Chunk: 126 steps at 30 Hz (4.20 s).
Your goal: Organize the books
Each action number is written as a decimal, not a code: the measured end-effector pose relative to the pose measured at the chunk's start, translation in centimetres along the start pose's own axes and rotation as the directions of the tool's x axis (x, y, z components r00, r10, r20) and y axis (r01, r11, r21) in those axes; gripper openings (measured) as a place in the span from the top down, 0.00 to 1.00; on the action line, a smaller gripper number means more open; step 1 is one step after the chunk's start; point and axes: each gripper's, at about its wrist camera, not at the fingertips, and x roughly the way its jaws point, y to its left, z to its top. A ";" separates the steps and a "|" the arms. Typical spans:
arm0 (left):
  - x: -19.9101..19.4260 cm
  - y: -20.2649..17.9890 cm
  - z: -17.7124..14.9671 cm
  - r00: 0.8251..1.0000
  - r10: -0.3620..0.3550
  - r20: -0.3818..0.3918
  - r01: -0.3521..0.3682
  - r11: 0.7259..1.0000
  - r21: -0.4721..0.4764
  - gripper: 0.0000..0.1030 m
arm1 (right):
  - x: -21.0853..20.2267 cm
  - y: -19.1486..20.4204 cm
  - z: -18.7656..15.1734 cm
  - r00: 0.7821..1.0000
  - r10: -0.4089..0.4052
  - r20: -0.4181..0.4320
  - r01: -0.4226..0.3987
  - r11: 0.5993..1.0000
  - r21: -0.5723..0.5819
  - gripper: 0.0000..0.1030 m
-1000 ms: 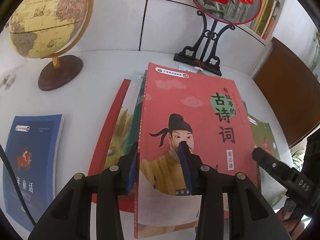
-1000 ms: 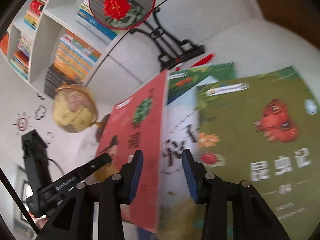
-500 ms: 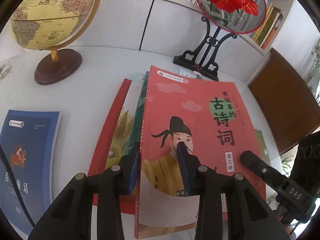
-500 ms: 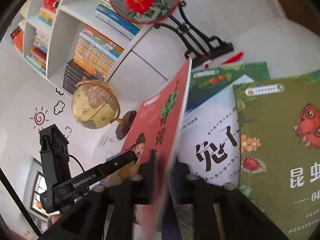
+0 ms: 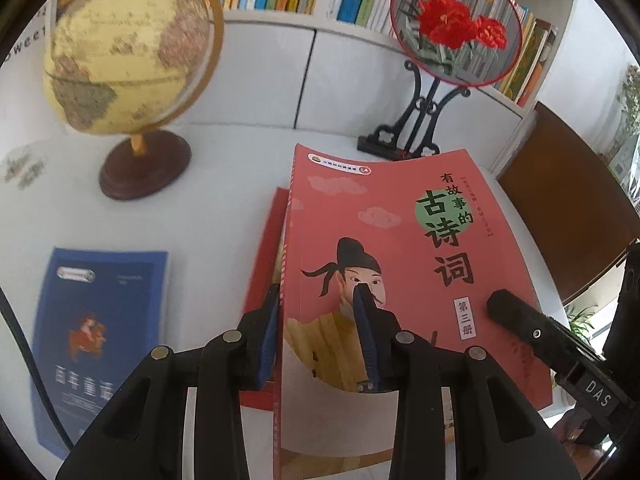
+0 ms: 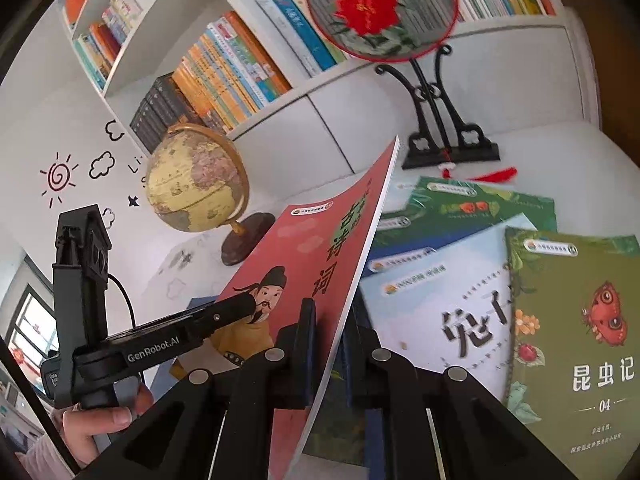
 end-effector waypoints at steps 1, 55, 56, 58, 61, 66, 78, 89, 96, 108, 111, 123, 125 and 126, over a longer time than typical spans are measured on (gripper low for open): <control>-0.5 0.4 0.2 1.000 0.001 0.008 -0.001 1.000 0.000 0.69 | 0.0 0.4 0.1 1.000 0.001 0.005 -0.001 1.000 -0.003 0.90; -7.4 22.7 -3.1 0.985 0.164 -0.049 -0.168 0.983 -0.072 0.69 | 12.6 22.1 -5.3 0.986 0.072 -0.147 -0.083 0.994 -0.073 0.88; -7.0 22.7 -3.3 0.984 0.167 -0.061 -0.171 0.983 -0.065 0.69 | 12.8 22.1 -5.6 0.986 0.067 -0.153 -0.079 0.994 -0.074 0.88; -6.3 22.8 -3.7 0.982 0.172 -0.083 -0.176 0.983 -0.049 0.69 | 13.2 21.8 -6.2 0.985 0.054 -0.166 -0.066 0.995 -0.068 0.88; -5.4 23.3 -4.4 0.978 0.174 -0.119 -0.181 0.982 -0.050 0.69 | 14.1 21.0 -7.2 0.980 0.048 -0.192 -0.055 0.998 -0.031 0.87; -4.5 23.6 -5.2 0.972 0.161 -0.171 -0.171 0.984 -0.044 0.69 | 15.0 20.6 -8.5 0.976 0.021 -0.215 -0.028 0.999 -0.031 0.87; -3.6 20.6 -6.2 0.967 0.157 -0.201 -0.144 0.986 0.080 0.70 | 15.1 19.9 -10.0 0.968 -0.034 -0.250 0.023 0.999 -0.046 0.82; -3.4 19.7 -5.9 0.958 0.156 -0.239 -0.143 0.987 0.071 0.59 | 13.6 18.0 -9.5 0.961 -0.120 -0.247 0.124 0.992 -0.001 0.47; -3.2 17.3 -4.8 0.964 0.135 -0.228 -0.127 0.991 0.050 0.59 | 10.3 15.2 -8.0 0.978 -0.100 -0.183 0.114 0.991 0.071 0.47; -1.1 8.0 -2.6 0.978 0.076 -0.193 -0.058 0.994 0.093 0.59 | 2.9 8.0 -4.7 0.981 -0.181 -0.066 0.187 0.977 0.098 0.47; -0.9 5.2 -2.0 0.986 0.068 -0.153 -0.050 0.991 0.121 0.59 | 1.0 6.1 -3.8 0.977 -0.211 -0.036 0.213 0.973 0.092 0.47; 0.2 -4.7 0.5 0.993 0.108 0.043 -0.114 0.979 0.167 0.59 | -3.7 -0.8 -0.7 0.937 -0.347 0.038 0.347 0.938 0.004 0.46; 0.4 -5.9 0.5 0.989 0.129 0.070 -0.139 0.977 0.163 0.59 | -4.1 -1.5 -0.3 0.921 -0.387 0.050 0.389 0.921 -0.036 0.46; 0.6 -6.4 0.6 0.987 0.137 0.081 -0.149 0.975 0.162 0.59 | -4.2 -1.8 0.0 0.910 -0.411 0.057 0.414 0.907 -0.074 0.45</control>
